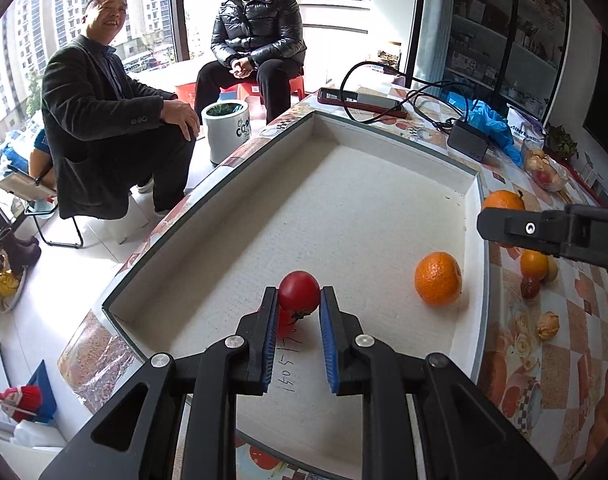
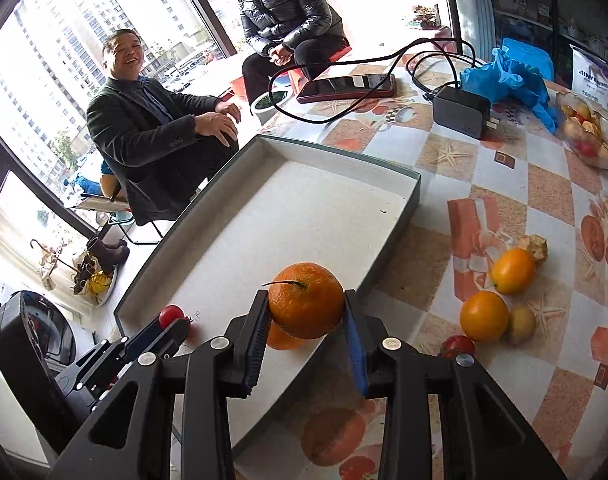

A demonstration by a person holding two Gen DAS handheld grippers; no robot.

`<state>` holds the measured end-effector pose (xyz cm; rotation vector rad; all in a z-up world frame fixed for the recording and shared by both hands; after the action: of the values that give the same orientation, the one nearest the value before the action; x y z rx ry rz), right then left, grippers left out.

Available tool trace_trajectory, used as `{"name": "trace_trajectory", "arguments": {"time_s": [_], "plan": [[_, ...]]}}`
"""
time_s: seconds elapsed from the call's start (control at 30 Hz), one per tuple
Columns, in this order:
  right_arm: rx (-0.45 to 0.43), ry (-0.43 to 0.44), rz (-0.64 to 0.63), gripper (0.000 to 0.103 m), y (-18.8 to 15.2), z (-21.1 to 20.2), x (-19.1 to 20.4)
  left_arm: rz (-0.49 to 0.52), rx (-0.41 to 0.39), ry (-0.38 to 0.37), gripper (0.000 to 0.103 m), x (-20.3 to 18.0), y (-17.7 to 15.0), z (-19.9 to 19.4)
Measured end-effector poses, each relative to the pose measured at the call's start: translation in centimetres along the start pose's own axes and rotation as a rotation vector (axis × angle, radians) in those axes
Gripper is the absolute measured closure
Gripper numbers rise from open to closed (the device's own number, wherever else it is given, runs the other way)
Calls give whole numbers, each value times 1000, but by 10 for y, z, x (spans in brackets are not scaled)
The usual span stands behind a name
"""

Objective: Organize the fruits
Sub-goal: 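Drop the tomato from the left tool into the tray while the right tool drops the tangerine, then close the left tool on a bread roll while the right tool grasps a round yellow fruit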

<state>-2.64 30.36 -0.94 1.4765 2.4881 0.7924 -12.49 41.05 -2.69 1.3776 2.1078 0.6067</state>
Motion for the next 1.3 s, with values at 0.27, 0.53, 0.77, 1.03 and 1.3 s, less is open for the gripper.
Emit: {"name": "trace_trajectory", "arguments": {"time_s": [0.27,0.53,0.77,1.03,1.3], "plan": [[91,60,-10,53,-10,42,23,30,-12,39,77,1,-5,-2],[85,-33,-143,53,-25,35,20,82,-18,31,70,-17,-18,-9],[-97,-27,-70,0,0,-26,-2,71,-94,15,22,-24,2,-36],[-94,-225,128,0,-10,-46,-127,159,-81,-117,21,-90,7,-47],[-28,-369,102,0,-59,-35,-205,278,18,-206,21,-175,-17,-6]]}}
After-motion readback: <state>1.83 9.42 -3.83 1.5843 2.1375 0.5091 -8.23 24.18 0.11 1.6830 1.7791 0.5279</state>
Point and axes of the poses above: each gripper's, at about its wrist camera, not at the fingertips, and z roughly the way its jaws point, x to its left, y to its top, the point moved 8 cm from there along z, roughly the way its jaws point, and after that the axes turned 13 degrees about -y, right-handed, at the moved point
